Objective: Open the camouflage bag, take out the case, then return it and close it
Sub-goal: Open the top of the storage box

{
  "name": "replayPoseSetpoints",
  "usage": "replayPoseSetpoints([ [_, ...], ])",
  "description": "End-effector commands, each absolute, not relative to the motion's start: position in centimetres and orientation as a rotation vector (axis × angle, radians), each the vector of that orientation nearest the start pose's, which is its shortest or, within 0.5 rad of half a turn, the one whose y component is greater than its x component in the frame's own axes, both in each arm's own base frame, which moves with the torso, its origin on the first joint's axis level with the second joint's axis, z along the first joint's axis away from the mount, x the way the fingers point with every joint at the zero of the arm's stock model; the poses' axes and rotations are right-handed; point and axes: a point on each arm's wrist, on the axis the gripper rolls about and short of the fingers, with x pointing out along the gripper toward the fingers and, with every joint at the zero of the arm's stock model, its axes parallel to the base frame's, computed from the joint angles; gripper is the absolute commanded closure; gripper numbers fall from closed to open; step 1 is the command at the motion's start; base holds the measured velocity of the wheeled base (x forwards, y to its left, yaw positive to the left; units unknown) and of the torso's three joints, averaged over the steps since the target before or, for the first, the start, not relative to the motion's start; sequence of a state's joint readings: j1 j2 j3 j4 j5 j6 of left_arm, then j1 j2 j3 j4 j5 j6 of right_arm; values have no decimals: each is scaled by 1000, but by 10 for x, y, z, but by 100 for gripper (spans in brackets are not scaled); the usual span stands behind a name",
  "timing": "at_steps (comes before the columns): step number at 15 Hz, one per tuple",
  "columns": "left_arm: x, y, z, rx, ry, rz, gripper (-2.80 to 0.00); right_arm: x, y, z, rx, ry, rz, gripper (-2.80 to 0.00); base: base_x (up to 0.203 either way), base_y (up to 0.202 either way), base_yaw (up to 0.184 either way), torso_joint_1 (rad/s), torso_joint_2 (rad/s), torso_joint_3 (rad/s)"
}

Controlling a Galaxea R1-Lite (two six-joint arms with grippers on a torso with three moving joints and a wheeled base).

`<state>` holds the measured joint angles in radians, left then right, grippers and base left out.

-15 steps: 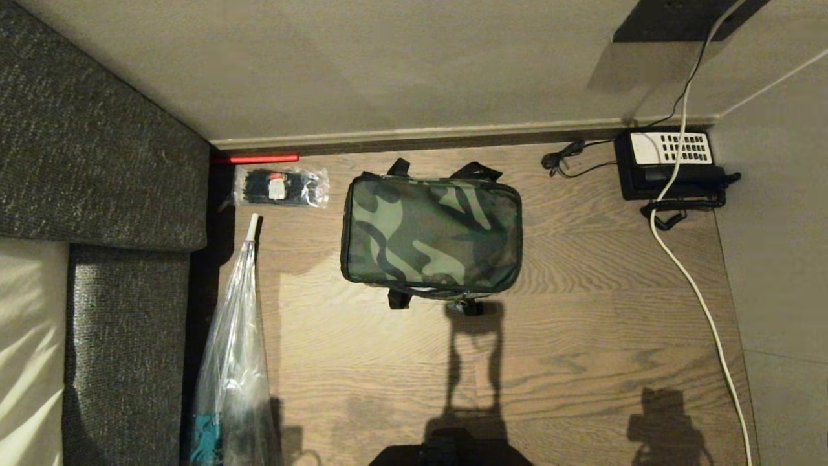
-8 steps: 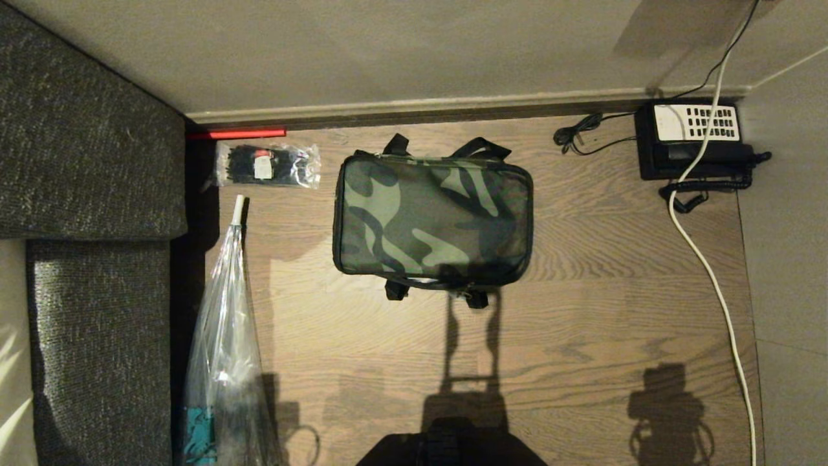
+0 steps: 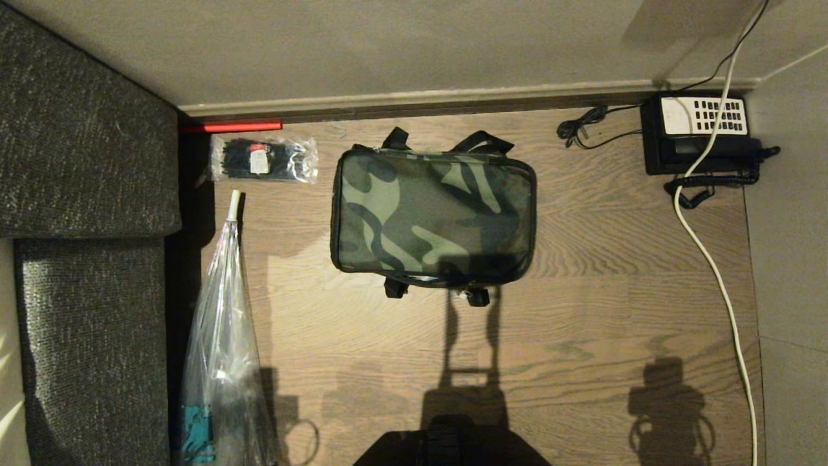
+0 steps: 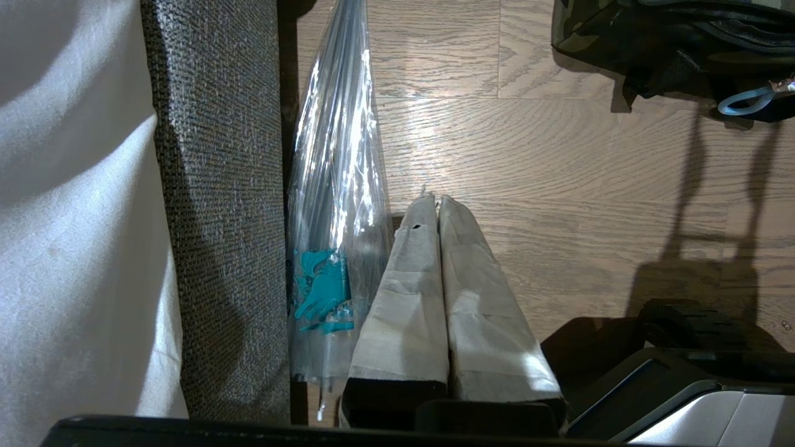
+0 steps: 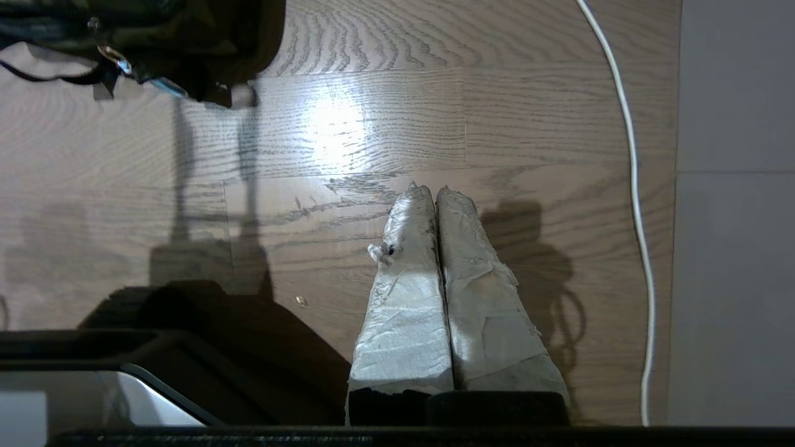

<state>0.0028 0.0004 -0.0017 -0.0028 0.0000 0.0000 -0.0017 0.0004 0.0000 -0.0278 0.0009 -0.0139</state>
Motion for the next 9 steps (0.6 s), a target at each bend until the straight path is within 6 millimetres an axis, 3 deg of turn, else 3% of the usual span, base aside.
replayPoseSetpoints([
  [1, -23, 0, 76, 0, -6, 3, 0, -24, 0, 74, -21, -15, 3, 0, 0, 0, 0, 0, 0, 0],
  [4, -23, 0, 76, 0, -8, 3, 0, -27, 0, 85, 1, -61, -19, 0, 0, 0, 0, 0, 0, 0],
  [6, -23, 0, 76, 0, -8, 2, 0, -43, 0, 113, 3, -92, -26, 0, 0, 0, 0, 0, 0, 0],
  [8, -23, 0, 76, 2, -8, 3, 0, -84, 0, 154, 5, -72, 1, 0, 0, 0, 0, 0, 0, 0],
  [9, -23, 0, 76, 2, -8, 3, 0, -104, 0, 163, 8, -36, 13, 0, 0, 0, 0, 0, 0, 0],
])
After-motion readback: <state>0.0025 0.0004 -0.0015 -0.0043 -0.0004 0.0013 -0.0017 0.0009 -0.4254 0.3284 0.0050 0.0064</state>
